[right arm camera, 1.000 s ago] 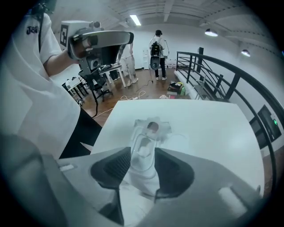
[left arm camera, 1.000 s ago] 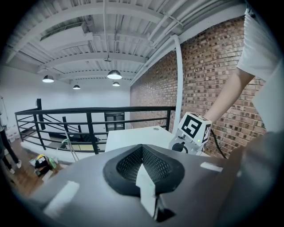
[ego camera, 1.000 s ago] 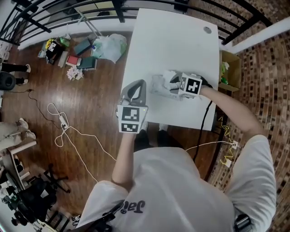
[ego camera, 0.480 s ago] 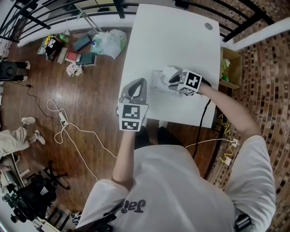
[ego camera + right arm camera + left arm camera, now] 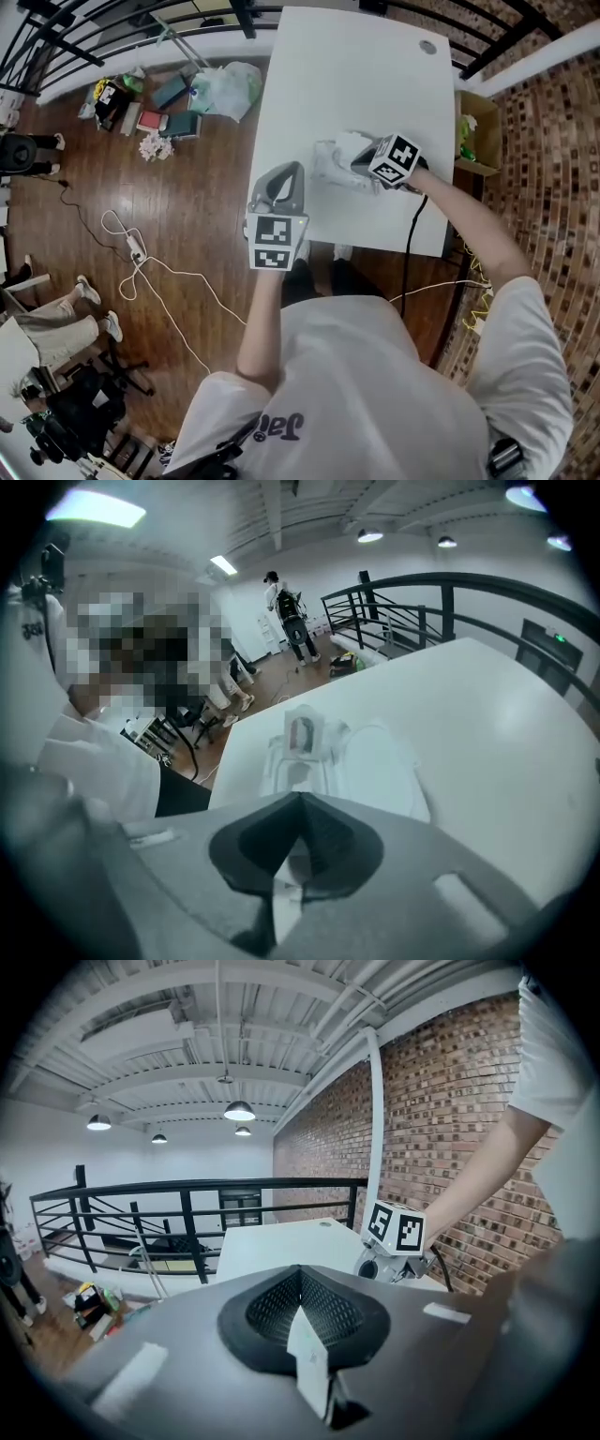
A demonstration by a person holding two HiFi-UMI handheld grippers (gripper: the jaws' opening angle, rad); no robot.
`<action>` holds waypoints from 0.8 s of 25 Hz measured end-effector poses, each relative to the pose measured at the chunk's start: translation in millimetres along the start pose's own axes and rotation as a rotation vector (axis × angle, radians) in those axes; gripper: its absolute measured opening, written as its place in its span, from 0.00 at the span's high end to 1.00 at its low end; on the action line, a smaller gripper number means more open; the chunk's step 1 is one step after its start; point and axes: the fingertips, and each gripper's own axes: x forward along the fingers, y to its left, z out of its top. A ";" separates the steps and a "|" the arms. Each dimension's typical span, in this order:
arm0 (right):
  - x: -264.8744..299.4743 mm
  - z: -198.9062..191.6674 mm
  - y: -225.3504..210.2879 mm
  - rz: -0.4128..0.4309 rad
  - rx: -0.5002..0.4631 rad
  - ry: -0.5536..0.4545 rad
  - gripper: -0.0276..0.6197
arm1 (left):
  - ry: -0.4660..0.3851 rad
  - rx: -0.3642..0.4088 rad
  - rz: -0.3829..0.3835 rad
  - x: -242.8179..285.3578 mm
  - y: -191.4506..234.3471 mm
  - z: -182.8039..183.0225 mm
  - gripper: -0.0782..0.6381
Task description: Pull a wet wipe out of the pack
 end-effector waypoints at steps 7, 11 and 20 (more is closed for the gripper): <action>-17.9 11.8 8.0 -0.075 -0.057 -0.071 0.97 | -0.007 0.011 -0.003 -5.3 -1.5 0.0 0.87; -35.2 24.3 9.1 -0.112 -0.050 -0.119 0.97 | -0.023 0.018 -0.010 -5.5 -2.6 6.8 0.87; -95.4 64.6 21.2 -0.173 -0.032 -0.274 0.97 | -0.075 0.044 -0.045 -3.7 -7.8 32.4 0.87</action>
